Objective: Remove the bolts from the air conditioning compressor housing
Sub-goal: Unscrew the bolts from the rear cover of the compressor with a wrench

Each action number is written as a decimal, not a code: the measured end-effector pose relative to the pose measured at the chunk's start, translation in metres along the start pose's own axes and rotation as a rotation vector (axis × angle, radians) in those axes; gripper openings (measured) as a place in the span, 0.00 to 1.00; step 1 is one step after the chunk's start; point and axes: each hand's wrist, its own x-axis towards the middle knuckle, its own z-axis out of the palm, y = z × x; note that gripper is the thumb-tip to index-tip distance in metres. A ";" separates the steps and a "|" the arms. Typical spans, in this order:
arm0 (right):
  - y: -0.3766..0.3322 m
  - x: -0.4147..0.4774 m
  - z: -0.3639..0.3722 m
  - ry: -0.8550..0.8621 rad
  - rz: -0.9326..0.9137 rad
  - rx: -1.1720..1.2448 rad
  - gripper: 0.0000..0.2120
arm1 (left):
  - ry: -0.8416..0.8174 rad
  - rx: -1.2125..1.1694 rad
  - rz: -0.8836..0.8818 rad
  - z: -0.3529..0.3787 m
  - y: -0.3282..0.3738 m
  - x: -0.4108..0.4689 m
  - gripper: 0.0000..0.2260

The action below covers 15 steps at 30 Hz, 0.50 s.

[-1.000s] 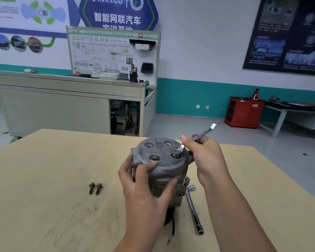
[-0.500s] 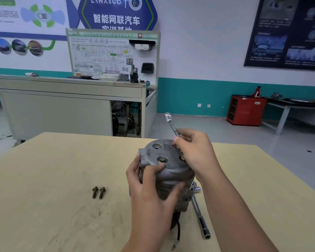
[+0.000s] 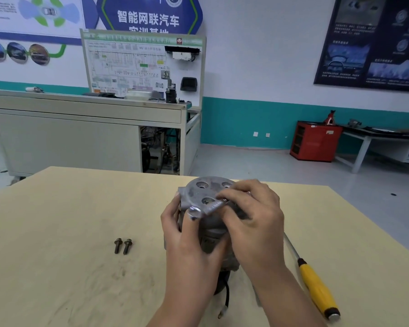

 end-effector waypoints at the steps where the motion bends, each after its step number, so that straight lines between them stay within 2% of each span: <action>1: 0.004 -0.006 -0.002 0.047 -0.006 0.047 0.08 | -0.002 0.008 0.003 0.000 -0.001 0.000 0.27; 4: 0.013 -0.021 -0.008 0.100 0.070 0.229 0.11 | -0.012 0.041 0.023 0.000 -0.002 -0.001 0.29; 11: 0.021 -0.014 -0.010 0.302 0.503 0.661 0.06 | -0.006 0.052 0.039 -0.002 0.000 -0.001 0.27; 15: 0.030 0.004 -0.005 0.277 0.712 0.705 0.07 | 0.015 -0.004 0.028 -0.006 0.003 -0.001 0.23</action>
